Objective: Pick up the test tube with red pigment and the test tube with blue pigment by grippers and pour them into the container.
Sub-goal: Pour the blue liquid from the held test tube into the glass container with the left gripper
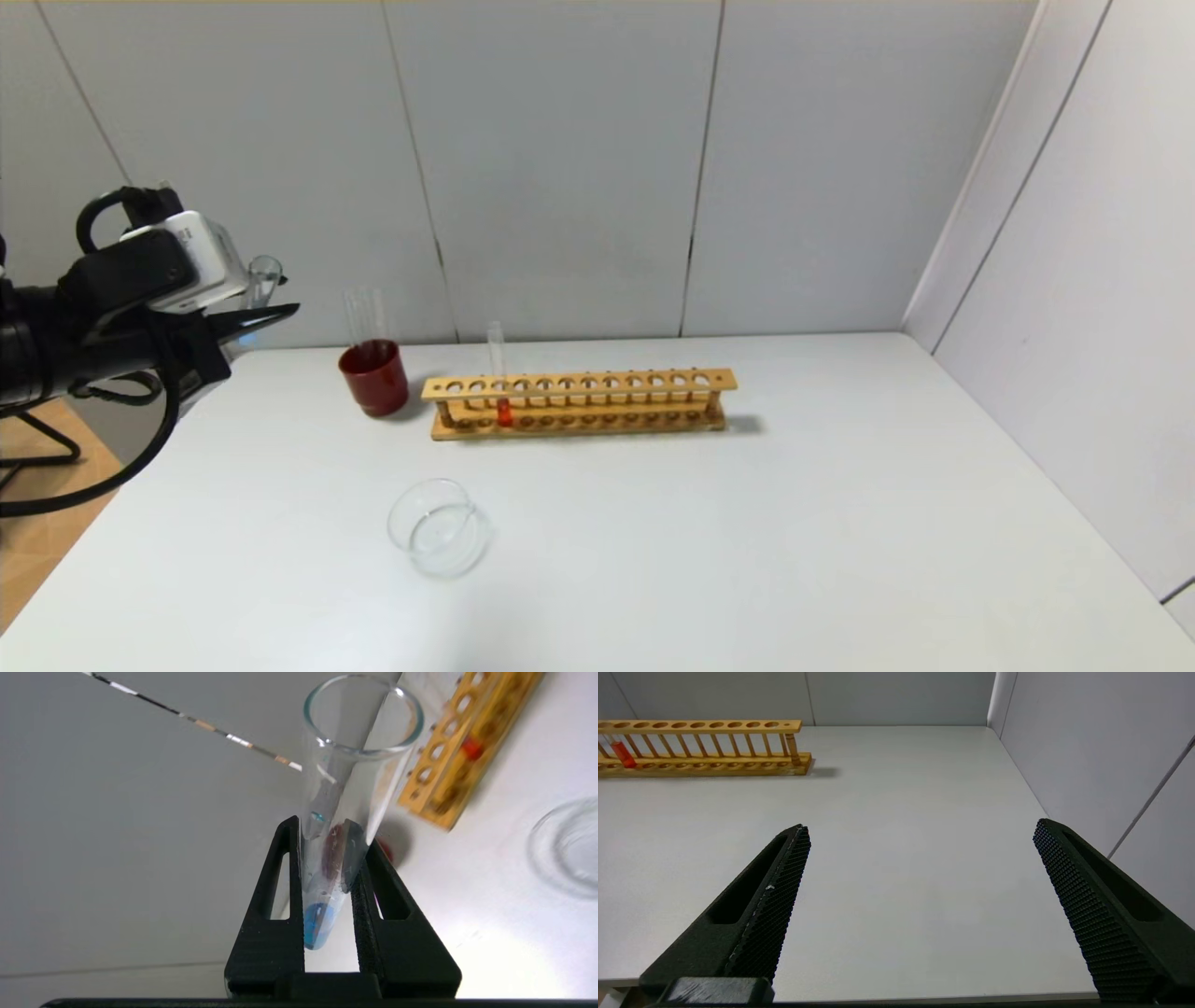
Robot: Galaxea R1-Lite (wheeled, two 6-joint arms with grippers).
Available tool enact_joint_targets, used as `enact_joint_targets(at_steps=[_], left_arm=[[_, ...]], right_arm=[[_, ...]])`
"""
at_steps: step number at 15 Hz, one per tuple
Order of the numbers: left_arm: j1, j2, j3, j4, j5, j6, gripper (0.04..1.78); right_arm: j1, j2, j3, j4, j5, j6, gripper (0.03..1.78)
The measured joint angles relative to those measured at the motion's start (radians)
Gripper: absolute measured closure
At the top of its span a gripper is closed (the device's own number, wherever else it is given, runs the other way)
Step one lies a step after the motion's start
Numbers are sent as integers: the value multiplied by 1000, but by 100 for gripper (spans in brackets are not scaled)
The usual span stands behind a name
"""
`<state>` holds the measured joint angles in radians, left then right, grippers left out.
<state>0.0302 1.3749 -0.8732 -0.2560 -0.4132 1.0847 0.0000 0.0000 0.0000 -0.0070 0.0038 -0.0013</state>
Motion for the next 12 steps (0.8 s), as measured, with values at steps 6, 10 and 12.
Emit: enact_joint_targets(at_steps=[6, 10, 12], left_arm=[[11, -21, 66, -15, 25, 139, 148], [8, -47, 141, -77, 21, 143, 148], [8, -47, 174, -133, 12, 144, 148]], right_arm=[[0, 0, 0, 0, 0, 0, 6], [0, 0, 0, 0, 0, 0, 6], [0, 0, 0, 0, 0, 0, 6]])
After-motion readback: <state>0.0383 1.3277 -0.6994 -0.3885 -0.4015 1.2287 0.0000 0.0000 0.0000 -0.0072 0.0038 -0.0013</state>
